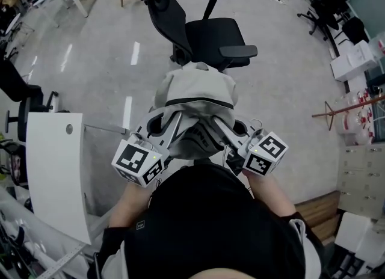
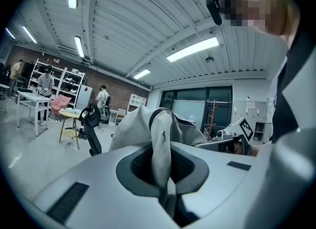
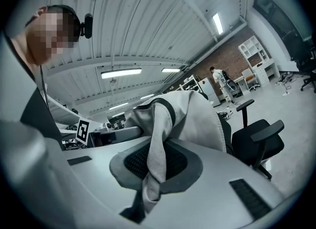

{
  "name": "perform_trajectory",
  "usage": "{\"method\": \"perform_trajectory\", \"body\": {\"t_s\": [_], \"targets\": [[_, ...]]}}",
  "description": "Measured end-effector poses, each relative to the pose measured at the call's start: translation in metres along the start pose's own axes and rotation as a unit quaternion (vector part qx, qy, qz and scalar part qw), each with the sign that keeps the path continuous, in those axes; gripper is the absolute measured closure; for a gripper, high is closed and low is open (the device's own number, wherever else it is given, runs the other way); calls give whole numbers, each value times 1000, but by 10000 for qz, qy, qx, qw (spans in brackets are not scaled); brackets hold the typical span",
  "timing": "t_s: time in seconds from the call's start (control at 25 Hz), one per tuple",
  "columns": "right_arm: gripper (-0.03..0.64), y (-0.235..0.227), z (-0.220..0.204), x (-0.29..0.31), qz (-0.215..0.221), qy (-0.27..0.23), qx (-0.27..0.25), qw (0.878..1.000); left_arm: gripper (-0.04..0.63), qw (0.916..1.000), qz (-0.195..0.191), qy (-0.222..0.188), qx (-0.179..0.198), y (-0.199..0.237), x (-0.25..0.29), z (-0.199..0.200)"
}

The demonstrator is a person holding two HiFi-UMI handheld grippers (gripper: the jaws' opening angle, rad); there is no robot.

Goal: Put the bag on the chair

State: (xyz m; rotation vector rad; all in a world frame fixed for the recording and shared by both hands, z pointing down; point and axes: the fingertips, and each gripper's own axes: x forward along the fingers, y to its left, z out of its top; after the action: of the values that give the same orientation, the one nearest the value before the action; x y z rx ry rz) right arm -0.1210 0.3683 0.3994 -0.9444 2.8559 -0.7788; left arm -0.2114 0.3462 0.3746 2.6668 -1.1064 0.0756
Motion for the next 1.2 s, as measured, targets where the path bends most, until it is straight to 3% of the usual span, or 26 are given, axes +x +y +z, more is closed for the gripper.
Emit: {"method": "perform_trajectory", "body": {"t_s": [0.4, 0.6, 1.2], "targets": [[578, -95, 59, 5, 386, 65, 54, 9992, 565, 9997, 212, 128, -41, 24, 109, 27], [578, -126, 89, -4, 382, -174, -36, 9991, 565, 9999, 122, 30, 16, 20, 145, 42], [577, -205, 154, -20, -277, -790, -85, 9965, 565, 9947, -935, 54, 418, 33, 272, 82]]}}
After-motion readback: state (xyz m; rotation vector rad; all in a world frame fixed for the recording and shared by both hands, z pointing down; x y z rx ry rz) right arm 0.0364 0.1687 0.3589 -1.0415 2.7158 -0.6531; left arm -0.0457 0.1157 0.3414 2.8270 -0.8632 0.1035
